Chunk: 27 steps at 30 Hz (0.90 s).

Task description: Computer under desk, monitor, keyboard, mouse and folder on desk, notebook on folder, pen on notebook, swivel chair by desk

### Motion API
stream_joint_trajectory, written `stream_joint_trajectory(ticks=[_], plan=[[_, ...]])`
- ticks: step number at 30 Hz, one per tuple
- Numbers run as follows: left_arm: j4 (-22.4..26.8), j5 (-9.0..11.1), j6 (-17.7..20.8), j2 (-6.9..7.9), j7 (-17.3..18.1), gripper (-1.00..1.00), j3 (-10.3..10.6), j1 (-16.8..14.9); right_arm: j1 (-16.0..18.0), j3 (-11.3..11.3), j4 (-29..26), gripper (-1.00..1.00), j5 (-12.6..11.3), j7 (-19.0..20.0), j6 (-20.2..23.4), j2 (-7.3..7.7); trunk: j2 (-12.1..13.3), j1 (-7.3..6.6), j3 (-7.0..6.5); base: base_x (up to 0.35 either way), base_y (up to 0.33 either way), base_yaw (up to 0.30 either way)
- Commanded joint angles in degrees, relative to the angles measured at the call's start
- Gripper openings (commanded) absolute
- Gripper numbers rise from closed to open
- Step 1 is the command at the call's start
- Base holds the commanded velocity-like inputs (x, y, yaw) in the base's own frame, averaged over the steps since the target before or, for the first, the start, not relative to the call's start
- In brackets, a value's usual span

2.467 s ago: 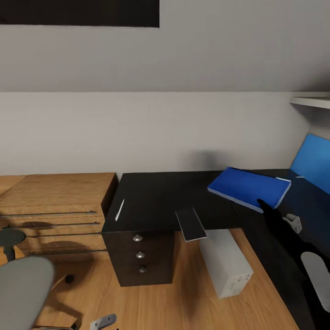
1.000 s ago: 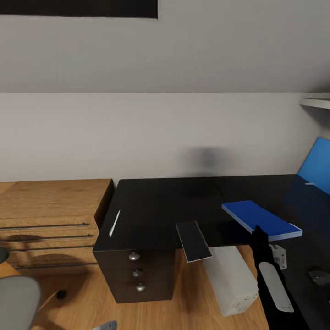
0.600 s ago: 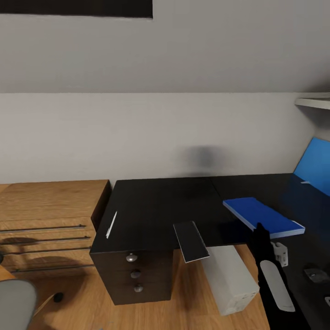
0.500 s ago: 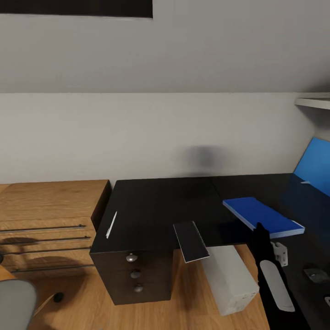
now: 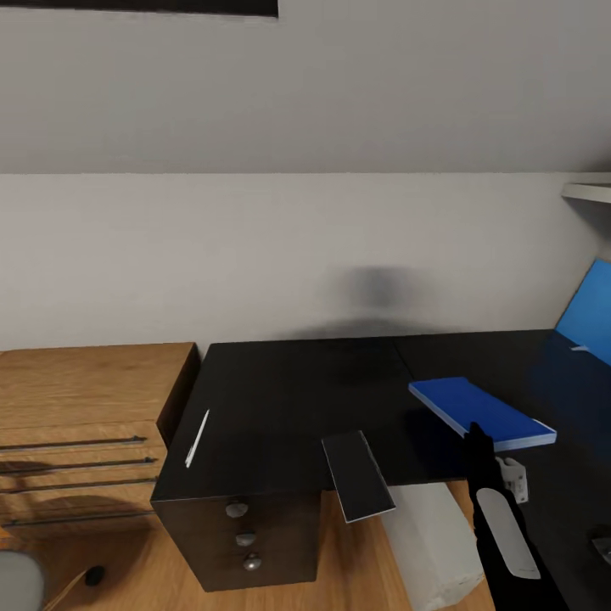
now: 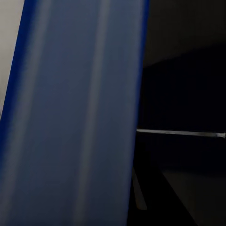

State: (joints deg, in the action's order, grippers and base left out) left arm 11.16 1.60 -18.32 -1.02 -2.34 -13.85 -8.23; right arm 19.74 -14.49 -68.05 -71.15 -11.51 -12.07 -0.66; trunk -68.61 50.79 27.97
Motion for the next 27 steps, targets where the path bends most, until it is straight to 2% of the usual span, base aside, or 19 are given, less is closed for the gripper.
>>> stream_joint_trajectory(ticks=[1, 5, 7, 10, 15, 18, 27], plan=[[-0.1, 0.2, -0.2, -0.02, -0.1, 1.00, 0.0, 0.0, 0.1, -0.1, 0.3, -1.00, -0.5, -0.1, -0.2, 0.08, 0.0, 0.03, 0.06, 0.229, -0.127, 0.000], [-0.1, 0.2, -0.1, -0.03, -0.2, 1.00, 0.0, 0.0, 0.8, -0.3, 1.7, -1.00, -0.4, -0.1, -0.2, 0.23, 0.0, 0.03, 0.06, 0.142, -0.104, 0.000], [-0.1, 0.2, -0.1, -0.03, -0.1, 1.00, 0.0, 0.0, 3.1, -0.4, 5.2, -1.00, -0.3, -0.1, -0.3, 0.47, 0.0, 0.03, 0.06, 0.037, -0.030, 0.000], [-0.1, 0.2, -0.1, 0.01, -0.1, 1.00, 0.0, 0.0, 3.7, -0.4, 6.2, -1.00, -0.3, -0.1, -0.7, 0.53, 0.0, 0.03, 0.06, 0.010, -0.008, 0.000], [-0.1, 0.2, -0.1, -0.02, -0.1, 1.00, 0.0, 0.0, 4.1, -0.5, 6.8, -1.00, -0.4, -0.1, -5.1, 0.59, 0.0, 0.03, 0.06, 0.002, -0.018, 0.000], [-0.1, 0.2, -0.1, 0.01, -0.2, 1.00, 0.0, 0.0, 4.1, -0.5, 6.7, -1.00, -0.4, 0.0, -6.1, 0.48, 0.0, 0.03, 0.06, 0.000, -0.005, -0.024], [-0.1, 0.3, -0.2, 0.13, -0.5, 1.00, -0.1, 0.0, 4.1, -0.4, 6.6, -1.00, -0.5, 0.0, -7.5, 0.23, 0.0, 0.03, 0.06, 0.000, 0.000, -0.220]])
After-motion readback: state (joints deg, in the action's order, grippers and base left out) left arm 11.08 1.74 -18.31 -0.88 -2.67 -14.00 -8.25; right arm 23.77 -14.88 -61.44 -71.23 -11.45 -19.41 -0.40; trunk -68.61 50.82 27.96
